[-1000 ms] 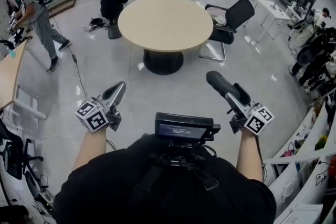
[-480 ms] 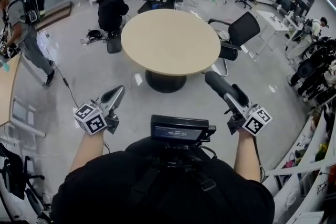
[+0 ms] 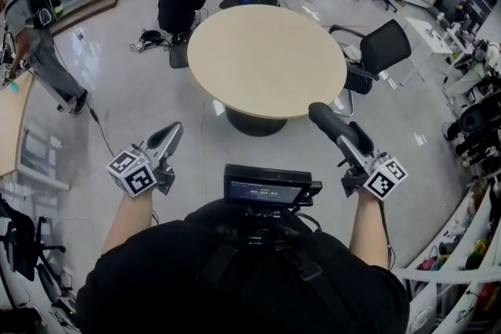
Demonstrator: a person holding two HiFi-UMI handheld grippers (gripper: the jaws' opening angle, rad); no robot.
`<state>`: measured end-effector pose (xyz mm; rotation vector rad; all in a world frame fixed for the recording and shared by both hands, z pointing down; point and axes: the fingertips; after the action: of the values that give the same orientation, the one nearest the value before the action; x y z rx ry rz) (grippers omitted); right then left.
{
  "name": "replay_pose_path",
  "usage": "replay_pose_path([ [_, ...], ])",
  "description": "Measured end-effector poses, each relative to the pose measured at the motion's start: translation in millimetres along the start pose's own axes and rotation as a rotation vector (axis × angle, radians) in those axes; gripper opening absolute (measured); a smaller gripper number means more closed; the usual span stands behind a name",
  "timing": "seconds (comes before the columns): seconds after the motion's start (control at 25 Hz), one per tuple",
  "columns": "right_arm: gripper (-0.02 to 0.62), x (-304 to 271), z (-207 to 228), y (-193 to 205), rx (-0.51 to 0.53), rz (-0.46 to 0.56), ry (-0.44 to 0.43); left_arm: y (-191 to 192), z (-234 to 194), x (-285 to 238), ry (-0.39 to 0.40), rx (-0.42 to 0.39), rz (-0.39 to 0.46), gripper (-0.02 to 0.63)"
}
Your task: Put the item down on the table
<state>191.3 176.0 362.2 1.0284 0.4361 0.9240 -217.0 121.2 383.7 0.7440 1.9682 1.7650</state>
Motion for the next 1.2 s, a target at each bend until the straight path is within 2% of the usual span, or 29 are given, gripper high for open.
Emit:
replay_pose_path([
  [0.2, 0.316, -23, 66, -26, 0.003, -0.014, -0.069, 5, -1, -54, -0.061, -0.016, 0.023, 0.0],
  [0.32, 0.316, -36, 124, -63, -0.008, -0.035, -0.106, 4, 11, -111, -0.1, 0.002, 0.036, 0.0],
  [0.44, 0.316, -46, 159, -93, 0.015, -0.049, -0.165, 4, 19, -155, -0.128, -0.003, 0.041, 0.0],
  [0.76, 0.317, -68, 242, -111, -0.048, -0.062, -0.164, 11, 14, -233, -0.138, -0.003, 0.005, 0.0],
  [0.96, 0.317, -99, 267, -111, -0.052, -0.064, -0.147, 11, -23, -260, -0.123, 0.013, 0.008, 0.0],
  [1.2, 0.316, -159, 258, -117, -0.009, -0.047, -0.101, 2, -93, -278, -0.047, 0.015, 0.01, 0.0],
])
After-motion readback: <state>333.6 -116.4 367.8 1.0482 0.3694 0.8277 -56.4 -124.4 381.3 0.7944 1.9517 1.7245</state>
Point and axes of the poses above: the fingertips, and each gripper's own axes: x backward along the fingers, z to its right, y out of its underside, and after that the axes turned 11 degrees about -x, right-handed
